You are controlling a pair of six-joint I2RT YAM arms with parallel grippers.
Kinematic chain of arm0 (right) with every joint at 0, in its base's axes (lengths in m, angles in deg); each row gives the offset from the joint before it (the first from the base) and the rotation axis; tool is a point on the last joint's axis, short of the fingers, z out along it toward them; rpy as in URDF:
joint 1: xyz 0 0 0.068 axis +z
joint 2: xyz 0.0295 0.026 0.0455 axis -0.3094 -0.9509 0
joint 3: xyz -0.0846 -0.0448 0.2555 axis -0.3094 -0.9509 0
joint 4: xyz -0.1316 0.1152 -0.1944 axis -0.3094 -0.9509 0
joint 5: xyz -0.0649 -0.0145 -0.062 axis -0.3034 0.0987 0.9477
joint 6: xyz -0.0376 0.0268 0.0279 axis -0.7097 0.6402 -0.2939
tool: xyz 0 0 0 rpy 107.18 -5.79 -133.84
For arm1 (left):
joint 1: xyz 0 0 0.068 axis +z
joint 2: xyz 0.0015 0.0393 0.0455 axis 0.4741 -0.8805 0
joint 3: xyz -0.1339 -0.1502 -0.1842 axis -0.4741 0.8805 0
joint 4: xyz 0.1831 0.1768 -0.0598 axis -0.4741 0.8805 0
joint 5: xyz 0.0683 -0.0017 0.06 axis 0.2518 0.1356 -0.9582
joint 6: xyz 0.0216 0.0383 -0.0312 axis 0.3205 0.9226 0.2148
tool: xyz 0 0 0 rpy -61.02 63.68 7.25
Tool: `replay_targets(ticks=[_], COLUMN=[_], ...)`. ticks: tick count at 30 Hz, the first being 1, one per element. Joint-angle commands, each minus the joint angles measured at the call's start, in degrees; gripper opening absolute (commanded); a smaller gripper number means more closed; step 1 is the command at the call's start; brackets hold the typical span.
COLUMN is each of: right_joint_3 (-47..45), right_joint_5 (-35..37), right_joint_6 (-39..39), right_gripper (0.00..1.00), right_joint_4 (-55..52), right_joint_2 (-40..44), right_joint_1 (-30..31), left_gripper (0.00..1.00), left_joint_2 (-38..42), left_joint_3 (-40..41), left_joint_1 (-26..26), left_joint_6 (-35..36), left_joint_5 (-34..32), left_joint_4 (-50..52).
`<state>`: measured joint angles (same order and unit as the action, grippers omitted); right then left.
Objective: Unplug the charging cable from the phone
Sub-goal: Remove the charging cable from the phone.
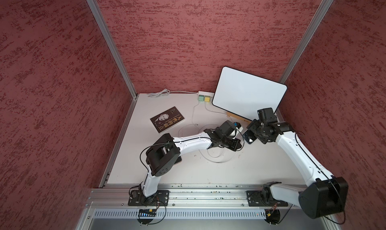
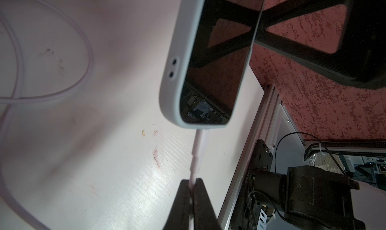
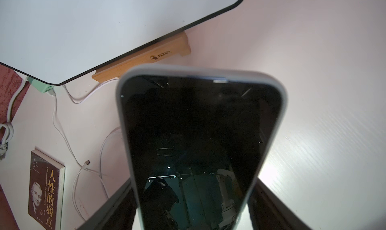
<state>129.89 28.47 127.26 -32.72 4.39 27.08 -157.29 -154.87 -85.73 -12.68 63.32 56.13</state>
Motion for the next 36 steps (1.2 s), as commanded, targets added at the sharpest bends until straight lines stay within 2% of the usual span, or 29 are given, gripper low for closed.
replay_targets(ticks=[1,14,20,28,33,36], right_joint_3=[3.0,4.3,4.0,0.1,-3.2,-4.6], right_joint_5=[2.8,1.9,2.4,4.0,3.7,3.3], right_joint_6=[0.6,0.3,-0.9,-2.0,-2.4,-3.0], right_gripper=[0.23,0.22,0.22,0.22,0.22,0.22], right_joint_4=[3.6,3.4,1.8,-0.9,-1.9,-2.1], right_joint_2=[0.3,0.3,2.1,9.0,11.7,12.8], right_joint_1=[-1.4,-3.0,-3.1,-3.1,-3.0,-3.0], left_gripper=[0.01,0.01,0.03,0.06,0.07,0.09], left_joint_2=[2.1,2.0,-0.1,-10.2,-17.9,-21.1], left_joint_3=[1.1,1.7,-0.9,-16.9,-27.9,-31.9], left_joint_1=[0.0,0.5,3.8,8.6,9.6,9.7], left_joint_6=[1.1,0.9,-0.9,-1.1,-1.2,-1.4], left_joint_5=[0.2,-0.2,-0.1,-0.8,-0.5,-0.3], left_joint_4=[0.0,-0.4,0.5,8.2,13.2,14.8])
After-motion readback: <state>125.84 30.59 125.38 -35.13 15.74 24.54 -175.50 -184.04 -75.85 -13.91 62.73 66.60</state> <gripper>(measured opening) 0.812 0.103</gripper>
